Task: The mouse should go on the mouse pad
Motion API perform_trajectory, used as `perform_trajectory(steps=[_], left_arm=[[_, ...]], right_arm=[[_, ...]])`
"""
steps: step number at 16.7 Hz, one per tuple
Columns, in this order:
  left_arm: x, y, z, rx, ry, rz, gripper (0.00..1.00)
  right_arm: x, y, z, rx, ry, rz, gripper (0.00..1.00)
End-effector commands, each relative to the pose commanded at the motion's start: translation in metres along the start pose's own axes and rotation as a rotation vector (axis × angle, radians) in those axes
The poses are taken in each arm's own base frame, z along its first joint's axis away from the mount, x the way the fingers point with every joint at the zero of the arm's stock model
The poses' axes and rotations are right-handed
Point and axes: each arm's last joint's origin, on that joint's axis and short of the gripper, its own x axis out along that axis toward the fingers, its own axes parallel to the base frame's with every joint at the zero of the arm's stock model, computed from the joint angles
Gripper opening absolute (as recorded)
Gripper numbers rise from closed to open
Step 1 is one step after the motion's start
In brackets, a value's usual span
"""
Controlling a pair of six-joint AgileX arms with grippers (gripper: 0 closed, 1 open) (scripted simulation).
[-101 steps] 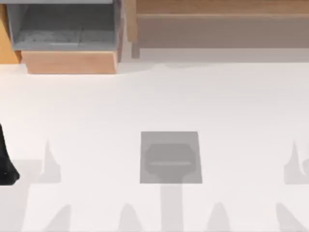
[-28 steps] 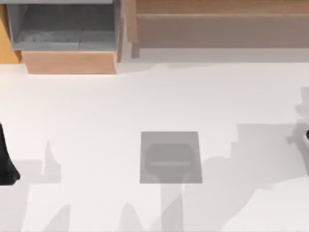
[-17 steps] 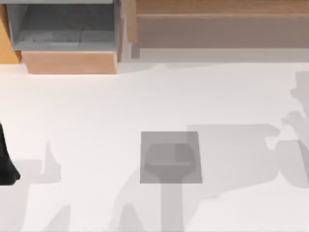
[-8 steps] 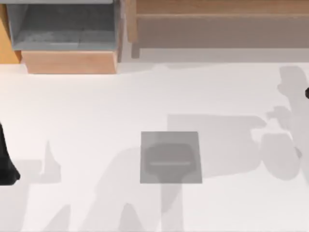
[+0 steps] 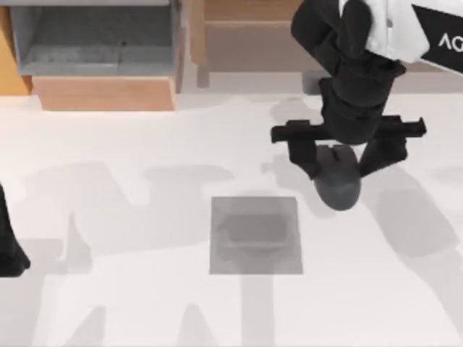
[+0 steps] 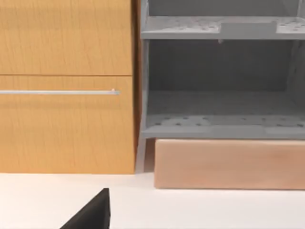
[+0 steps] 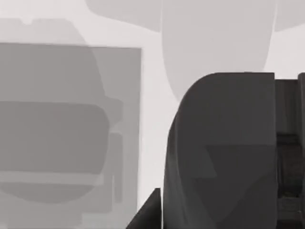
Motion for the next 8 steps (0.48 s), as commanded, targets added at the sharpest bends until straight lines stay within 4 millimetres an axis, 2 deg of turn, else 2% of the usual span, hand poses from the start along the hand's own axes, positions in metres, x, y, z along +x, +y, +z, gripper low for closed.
perform_trajectory(steps=[2, 4, 6, 8], left_arm=[[0.000, 0.000, 0.000, 0.000, 0.000, 0.000, 1.00], [0.000, 0.000, 0.000, 0.000, 0.000, 0.000, 1.00], [0.000, 0.000, 0.000, 0.000, 0.000, 0.000, 1.00], [0.000, 0.000, 0.000, 0.000, 0.000, 0.000, 1.00]], right_arm=[[0.004, 0.047, -0.011, 0.013, -0.006, 0.001, 0.00], [0.009, 0.080, -0.019, 0.026, -0.012, 0.002, 0.00], [0.013, 0.095, -0.022, 0.038, -0.015, 0.001, 0.00], [0.014, 0.097, -0.023, 0.042, -0.015, -0.001, 0.00]])
